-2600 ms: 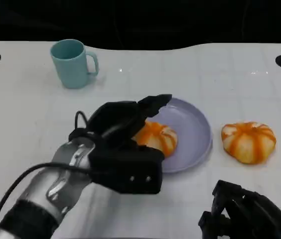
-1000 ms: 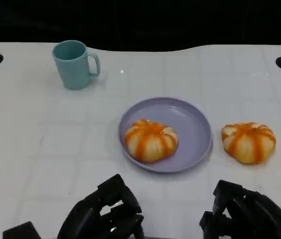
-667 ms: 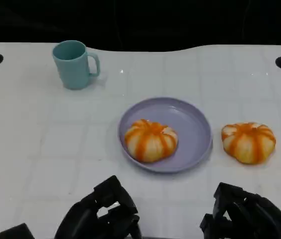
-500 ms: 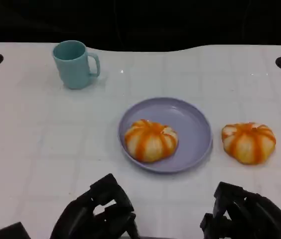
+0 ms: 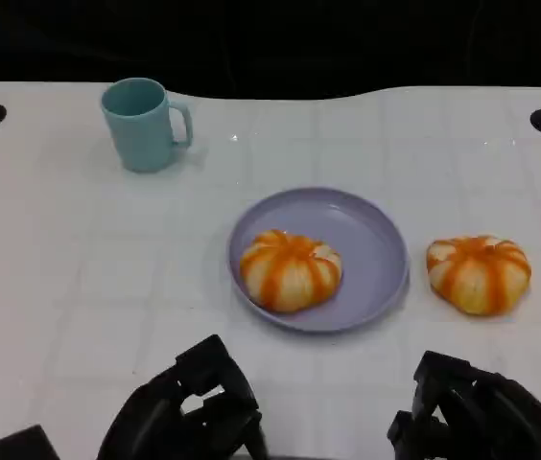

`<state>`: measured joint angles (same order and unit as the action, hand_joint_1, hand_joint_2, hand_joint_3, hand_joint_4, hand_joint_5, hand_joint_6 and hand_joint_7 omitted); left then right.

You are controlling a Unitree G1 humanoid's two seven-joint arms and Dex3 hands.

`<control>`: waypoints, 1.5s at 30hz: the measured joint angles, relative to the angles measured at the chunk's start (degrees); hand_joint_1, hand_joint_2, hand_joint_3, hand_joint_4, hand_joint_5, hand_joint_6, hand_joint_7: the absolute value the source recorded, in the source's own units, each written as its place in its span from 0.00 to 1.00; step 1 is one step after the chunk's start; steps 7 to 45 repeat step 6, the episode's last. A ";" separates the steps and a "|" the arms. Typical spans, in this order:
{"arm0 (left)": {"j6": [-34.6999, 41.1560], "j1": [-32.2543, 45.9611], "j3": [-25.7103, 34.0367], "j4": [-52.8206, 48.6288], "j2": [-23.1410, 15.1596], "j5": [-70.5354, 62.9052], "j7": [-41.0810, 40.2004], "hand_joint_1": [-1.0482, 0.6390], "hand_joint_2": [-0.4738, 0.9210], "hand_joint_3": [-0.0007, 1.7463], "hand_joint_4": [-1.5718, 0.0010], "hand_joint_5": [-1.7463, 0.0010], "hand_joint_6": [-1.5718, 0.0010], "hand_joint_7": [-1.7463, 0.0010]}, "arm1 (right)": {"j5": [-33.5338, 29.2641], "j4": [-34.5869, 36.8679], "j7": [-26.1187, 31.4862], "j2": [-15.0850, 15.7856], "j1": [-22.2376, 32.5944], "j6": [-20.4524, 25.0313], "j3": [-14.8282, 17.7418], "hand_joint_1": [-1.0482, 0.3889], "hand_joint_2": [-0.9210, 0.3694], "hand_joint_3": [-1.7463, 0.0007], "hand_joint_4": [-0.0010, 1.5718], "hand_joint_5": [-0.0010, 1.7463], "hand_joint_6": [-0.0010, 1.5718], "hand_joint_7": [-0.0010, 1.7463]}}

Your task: Grasp the bread from the table and place it into the plate.

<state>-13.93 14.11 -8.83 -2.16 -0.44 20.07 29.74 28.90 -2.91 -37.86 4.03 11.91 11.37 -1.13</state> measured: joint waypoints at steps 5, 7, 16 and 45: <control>-0.04 -0.35 0.13 -0.68 0.00 0.01 0.37 0.29 1.00 0.19 0.58 0.00 0.71 0.04 | -0.01 0.00 0.02 0.00 -0.01 0.00 0.00 0.23 0.00 0.86 0.55 0.93 0.49 0.81; -0.06 -0.49 0.18 -1.01 0.00 0.01 0.52 0.29 1.00 0.19 0.58 0.00 0.71 0.04 | 0.04 0.00 0.02 0.00 -0.01 0.01 0.02 0.23 0.00 0.86 0.55 0.93 0.49 0.80; -0.06 -0.49 0.18 -1.01 0.00 0.01 0.52 0.29 1.00 0.19 0.58 0.00 0.71 0.04 | 0.04 0.00 0.02 0.00 -0.01 0.01 0.02 0.23 0.00 0.86 0.55 0.93 0.49 0.80; -0.06 -0.49 0.18 -1.01 0.00 0.01 0.52 0.29 1.00 0.19 0.58 0.00 0.71 0.04 | 0.04 0.00 0.02 0.00 -0.01 0.01 0.02 0.23 0.00 0.86 0.55 0.93 0.49 0.80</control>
